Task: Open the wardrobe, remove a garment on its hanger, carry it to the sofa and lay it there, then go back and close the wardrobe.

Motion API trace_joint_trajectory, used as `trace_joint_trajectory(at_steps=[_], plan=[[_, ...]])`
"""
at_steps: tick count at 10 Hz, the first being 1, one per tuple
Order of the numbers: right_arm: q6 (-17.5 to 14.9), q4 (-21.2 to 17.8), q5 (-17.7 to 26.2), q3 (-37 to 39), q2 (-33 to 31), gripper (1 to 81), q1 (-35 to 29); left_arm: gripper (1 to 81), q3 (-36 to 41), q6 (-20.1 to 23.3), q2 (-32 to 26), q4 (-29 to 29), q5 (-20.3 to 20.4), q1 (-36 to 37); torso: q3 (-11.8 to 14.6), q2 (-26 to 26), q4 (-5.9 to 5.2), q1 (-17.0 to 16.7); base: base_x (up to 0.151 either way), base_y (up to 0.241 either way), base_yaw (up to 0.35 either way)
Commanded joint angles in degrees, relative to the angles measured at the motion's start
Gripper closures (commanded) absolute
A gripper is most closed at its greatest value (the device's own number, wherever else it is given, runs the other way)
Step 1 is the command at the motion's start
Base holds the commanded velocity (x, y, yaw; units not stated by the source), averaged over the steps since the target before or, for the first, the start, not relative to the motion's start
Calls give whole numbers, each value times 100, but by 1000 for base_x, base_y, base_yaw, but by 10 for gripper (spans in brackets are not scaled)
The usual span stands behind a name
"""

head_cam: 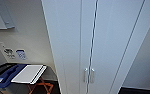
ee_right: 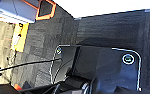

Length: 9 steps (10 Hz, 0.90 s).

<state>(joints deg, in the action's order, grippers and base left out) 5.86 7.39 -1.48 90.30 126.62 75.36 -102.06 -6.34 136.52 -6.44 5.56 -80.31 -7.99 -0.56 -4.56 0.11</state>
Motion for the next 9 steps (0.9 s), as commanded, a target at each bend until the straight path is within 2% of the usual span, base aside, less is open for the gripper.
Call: trace_joint_trajectory(at_steps=[1, 2, 3, 5, 6, 8, 9], plan=[[-23, -44, -253, -1592, -1004, 10, -1131, 10, 1449, 54, -1177, -373, 185, 854, 0, 0, 0, 0, 0, 0, 0], [-59, -18, -676, -1848, -1101, 10, -1290, 10, 1765, 63, -1449, -672, 871, 881, 0, 0, 0, 0, 0, 0, 0], [-50, -9, -863, -2026, -1189, 10, -1501, 10, 2032, 36, -1680, -938, 1237, 1029, -2, 0, 0, 0, 0, 0, 0], [2, -97, -819, -2078, -1260, 10, -2063, 10, 2322, -69, -2023, -894, 1237, 1591, -4, 0, 0, 2, 0, 0, 0], [11, -124, -802, -2104, -1277, 10, -2352, 10, 2409, -191, -2119, -869, 1108, 1899, -4, 0, 0, 2, 0, 0, 0], [126, -176, -784, -2096, -1233, 10, -2853, 10, 2463, -359, -2076, -798, 499, 2619, -6, 2, 0, 2, 0, 0, 0], [178, -194, -591, -2105, -1154, 10, -3160, 10, 2489, -368, -2005, -780, 305, 2971, -9, 5, 0, 5, 0, 0, 0]])
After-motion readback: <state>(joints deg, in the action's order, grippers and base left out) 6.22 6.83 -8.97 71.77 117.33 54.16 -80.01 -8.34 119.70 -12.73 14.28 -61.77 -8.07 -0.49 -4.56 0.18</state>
